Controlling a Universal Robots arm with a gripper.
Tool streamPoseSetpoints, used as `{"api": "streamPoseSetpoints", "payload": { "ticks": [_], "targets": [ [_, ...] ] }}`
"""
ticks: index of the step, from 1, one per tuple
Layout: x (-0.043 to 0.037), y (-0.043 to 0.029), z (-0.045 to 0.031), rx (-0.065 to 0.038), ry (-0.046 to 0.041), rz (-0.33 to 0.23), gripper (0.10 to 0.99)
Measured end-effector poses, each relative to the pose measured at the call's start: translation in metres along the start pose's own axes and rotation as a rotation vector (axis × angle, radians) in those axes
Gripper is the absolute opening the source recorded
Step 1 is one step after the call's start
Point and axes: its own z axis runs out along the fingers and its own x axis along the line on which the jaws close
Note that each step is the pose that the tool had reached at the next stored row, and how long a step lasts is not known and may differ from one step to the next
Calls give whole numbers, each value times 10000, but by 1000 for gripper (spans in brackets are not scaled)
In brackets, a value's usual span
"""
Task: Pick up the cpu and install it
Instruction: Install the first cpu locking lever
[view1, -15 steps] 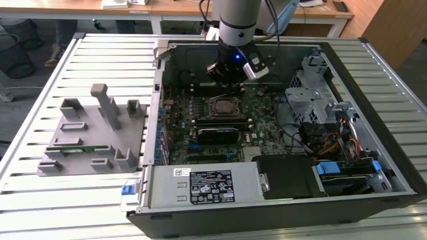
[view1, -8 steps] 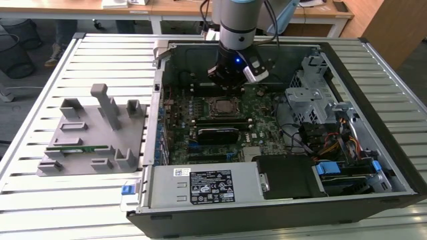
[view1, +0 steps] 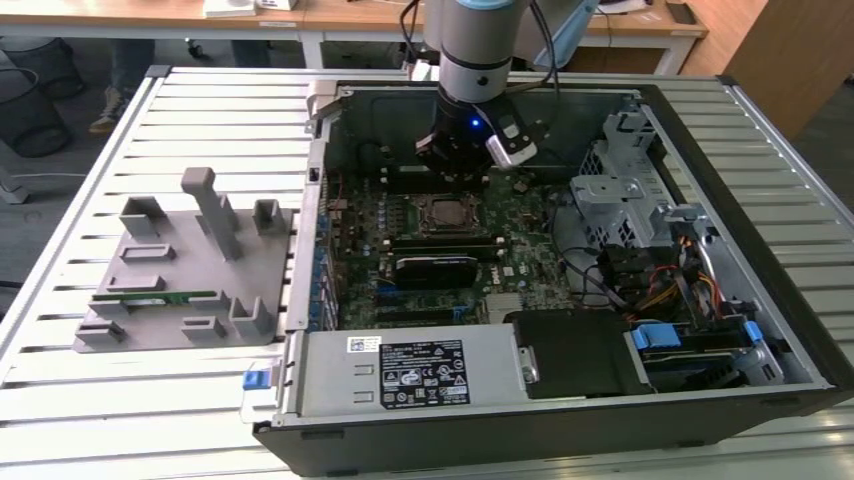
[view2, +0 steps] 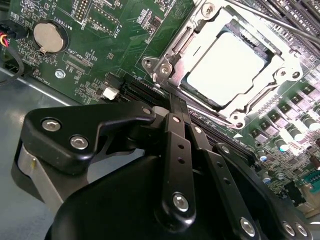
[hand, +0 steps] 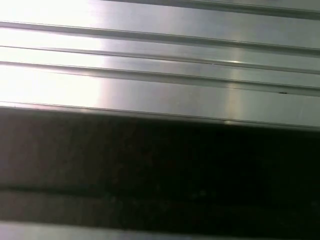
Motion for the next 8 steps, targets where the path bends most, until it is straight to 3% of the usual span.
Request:
{"api": "streamPoseSetpoints", "payload": {
  "ticks": [8],
  "targets": [
    [0,1,-15,137,9,-1,106]
  ]
}}
